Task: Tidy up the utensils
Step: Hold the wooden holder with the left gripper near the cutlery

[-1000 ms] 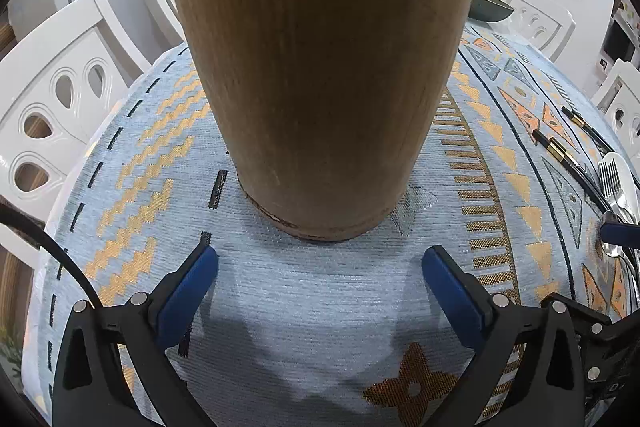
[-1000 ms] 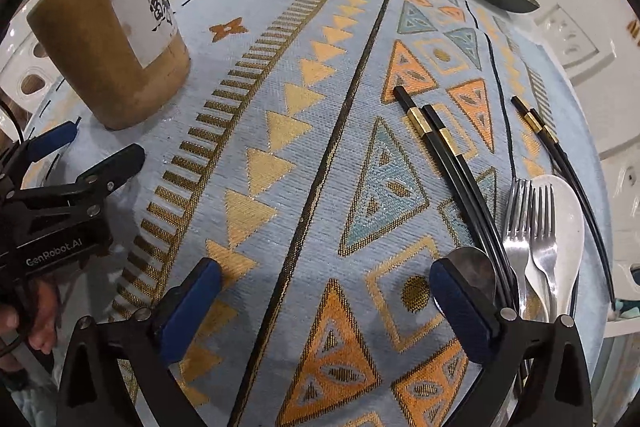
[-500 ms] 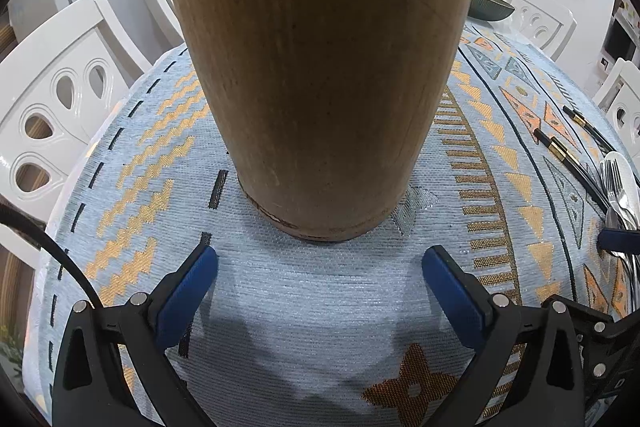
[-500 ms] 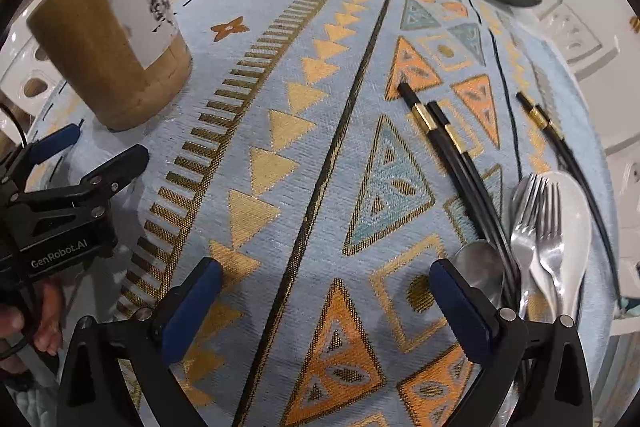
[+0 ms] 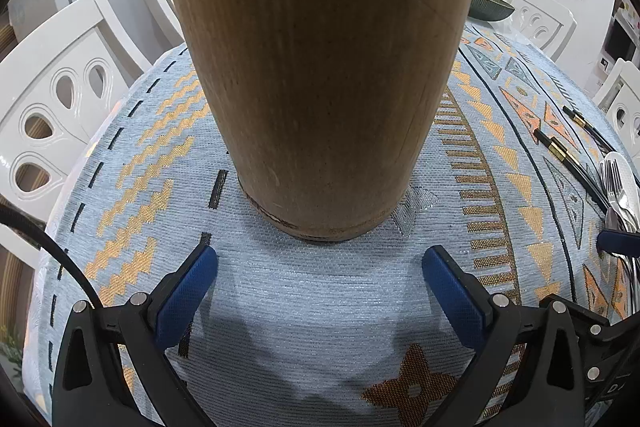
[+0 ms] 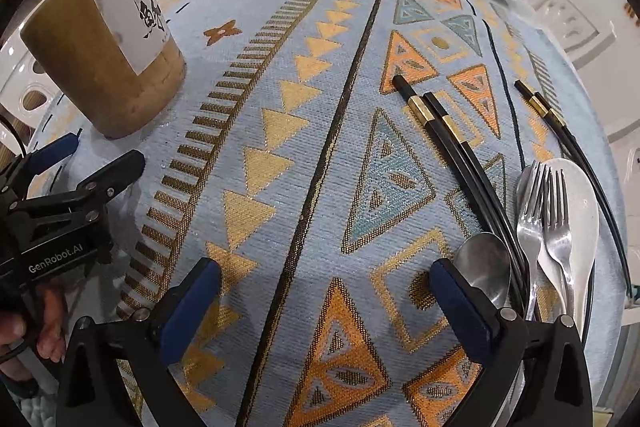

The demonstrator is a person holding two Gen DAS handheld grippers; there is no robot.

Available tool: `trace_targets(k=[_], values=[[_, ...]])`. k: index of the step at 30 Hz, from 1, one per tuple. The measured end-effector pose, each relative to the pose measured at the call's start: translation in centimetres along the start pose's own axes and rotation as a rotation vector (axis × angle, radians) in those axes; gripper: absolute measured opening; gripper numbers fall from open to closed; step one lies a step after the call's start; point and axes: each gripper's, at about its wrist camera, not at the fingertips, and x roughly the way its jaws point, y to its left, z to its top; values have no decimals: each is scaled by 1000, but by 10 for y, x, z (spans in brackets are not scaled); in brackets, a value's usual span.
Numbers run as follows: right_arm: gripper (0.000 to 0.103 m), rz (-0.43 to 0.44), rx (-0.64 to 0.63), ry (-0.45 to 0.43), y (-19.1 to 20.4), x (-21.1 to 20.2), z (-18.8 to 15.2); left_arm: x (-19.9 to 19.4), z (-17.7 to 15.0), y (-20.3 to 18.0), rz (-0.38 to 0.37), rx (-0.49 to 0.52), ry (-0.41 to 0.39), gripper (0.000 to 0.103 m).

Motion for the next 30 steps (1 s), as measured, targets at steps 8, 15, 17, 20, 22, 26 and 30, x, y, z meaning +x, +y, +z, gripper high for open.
trace_targets(k=[8,15,17,20,22,26,30], values=[[103,0,-2,-31,-1,-4,-7,-1,0,0,0,-1,0,103],[103,1,-5,-51,2,-6,-11,-1,0,-1,1,-1,0,103],[103,2,-7,-57,1,-6,-11,-1,0,-1,1,-1,0,103],[103,4,-11,-64,0,-7,-12,-1,0,-1,1,-1,0,103],[103,5,-14,-66,-1,-7,-13,-1,0,-1,0,-1,0,103],[103,7,-13,-23,0,-6,-8,-3,0,-1,-1,-8,-7,103],[103,58,-66,56,8,-9,-2,-18,2,2,0,-30,-77,102]])
